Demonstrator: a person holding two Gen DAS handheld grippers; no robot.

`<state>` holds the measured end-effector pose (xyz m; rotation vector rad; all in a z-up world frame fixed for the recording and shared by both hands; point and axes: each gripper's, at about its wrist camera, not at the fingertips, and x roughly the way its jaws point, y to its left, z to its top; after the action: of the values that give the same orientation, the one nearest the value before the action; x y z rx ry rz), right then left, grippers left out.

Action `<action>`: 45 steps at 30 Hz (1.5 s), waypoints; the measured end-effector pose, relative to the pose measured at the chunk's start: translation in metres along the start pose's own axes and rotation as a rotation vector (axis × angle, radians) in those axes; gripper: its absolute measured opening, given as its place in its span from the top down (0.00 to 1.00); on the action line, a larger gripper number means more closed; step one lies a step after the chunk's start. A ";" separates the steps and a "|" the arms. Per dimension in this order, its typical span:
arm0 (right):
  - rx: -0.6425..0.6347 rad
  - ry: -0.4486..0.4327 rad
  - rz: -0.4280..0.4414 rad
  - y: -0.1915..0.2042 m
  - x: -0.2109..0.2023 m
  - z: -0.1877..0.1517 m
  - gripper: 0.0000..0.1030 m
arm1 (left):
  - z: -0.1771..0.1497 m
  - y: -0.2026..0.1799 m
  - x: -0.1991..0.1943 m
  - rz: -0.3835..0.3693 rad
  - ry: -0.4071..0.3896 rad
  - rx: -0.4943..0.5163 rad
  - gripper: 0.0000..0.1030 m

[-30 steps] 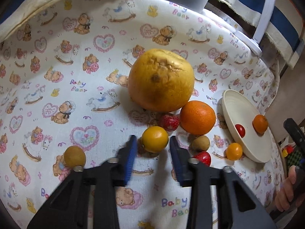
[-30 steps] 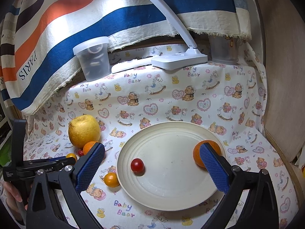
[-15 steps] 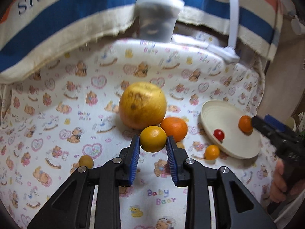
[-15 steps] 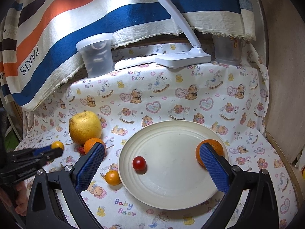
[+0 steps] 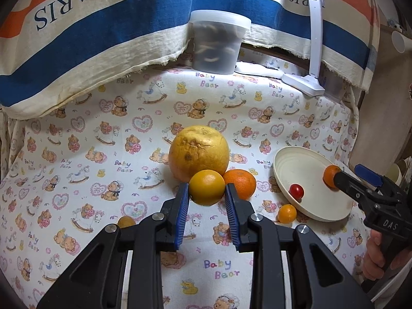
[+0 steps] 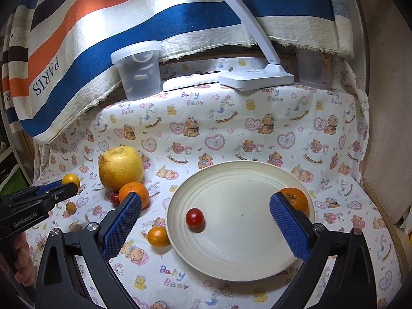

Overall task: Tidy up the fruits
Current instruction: 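Grasp the small orange with the right gripper while the left gripper holds the yellow citrus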

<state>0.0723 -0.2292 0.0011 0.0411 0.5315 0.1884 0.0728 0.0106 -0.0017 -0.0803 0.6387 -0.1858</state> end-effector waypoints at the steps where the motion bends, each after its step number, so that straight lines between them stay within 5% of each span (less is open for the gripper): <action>1: -0.004 -0.001 0.004 0.001 0.000 0.000 0.02 | 0.000 0.000 0.000 0.000 -0.001 -0.002 0.74; 13: -0.024 0.033 0.063 0.010 0.002 -0.003 0.16 | -0.001 0.000 0.001 0.019 -0.004 0.013 0.74; 21: -0.034 0.071 0.096 0.019 -0.002 0.000 0.33 | 0.000 0.000 0.000 0.031 -0.014 0.015 0.74; 37: 0.036 0.377 0.101 0.034 0.055 -0.013 0.55 | -0.002 0.007 0.010 0.045 0.041 -0.012 0.73; 45: 0.021 0.409 0.050 0.043 0.066 -0.016 0.65 | -0.001 0.010 0.011 0.046 0.046 -0.022 0.73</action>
<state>0.1133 -0.1750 -0.0420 0.0361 0.9405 0.2424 0.0820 0.0180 -0.0101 -0.0830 0.6883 -0.1368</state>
